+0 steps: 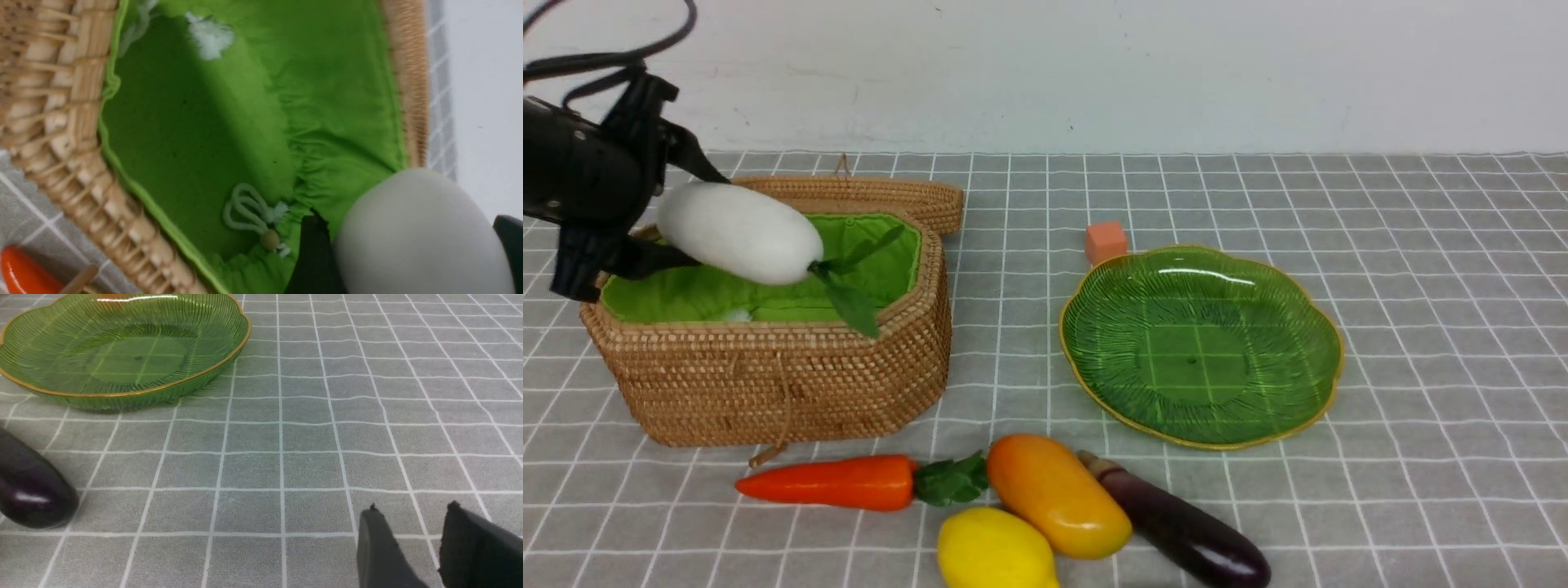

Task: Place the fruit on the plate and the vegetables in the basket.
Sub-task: Take a daikon with your left arm and place it on the basket on the left.

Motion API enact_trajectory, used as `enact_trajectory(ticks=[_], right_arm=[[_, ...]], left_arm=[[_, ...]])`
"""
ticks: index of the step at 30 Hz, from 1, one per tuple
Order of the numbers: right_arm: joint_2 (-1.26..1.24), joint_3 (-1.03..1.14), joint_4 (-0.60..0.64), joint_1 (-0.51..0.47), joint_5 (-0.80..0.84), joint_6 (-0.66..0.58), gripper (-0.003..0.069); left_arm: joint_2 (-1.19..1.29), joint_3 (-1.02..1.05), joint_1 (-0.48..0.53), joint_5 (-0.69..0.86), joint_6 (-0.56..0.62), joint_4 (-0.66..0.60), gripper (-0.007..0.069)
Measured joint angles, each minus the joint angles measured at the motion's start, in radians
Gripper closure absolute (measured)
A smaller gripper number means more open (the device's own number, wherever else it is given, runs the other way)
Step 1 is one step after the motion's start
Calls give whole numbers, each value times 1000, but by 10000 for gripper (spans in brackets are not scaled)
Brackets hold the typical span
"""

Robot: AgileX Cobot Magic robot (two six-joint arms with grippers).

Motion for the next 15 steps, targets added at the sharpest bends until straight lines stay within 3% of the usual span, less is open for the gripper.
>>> enact_trajectory(ticks=[3, 7, 13, 15], right_arm=[[0, 0, 0, 0, 0, 0, 419], [0, 0, 0, 0, 0, 0, 419], [0, 0, 0, 0, 0, 0, 419], [0, 0, 0, 0, 0, 0, 419]], left_arm=[[19, -20, 0, 6, 9, 0, 119], [18, -48, 0, 31, 134, 0, 42], [-9, -106, 0, 103, 270, 7, 27], [-46, -148, -1, 160, 450, 21, 41]])
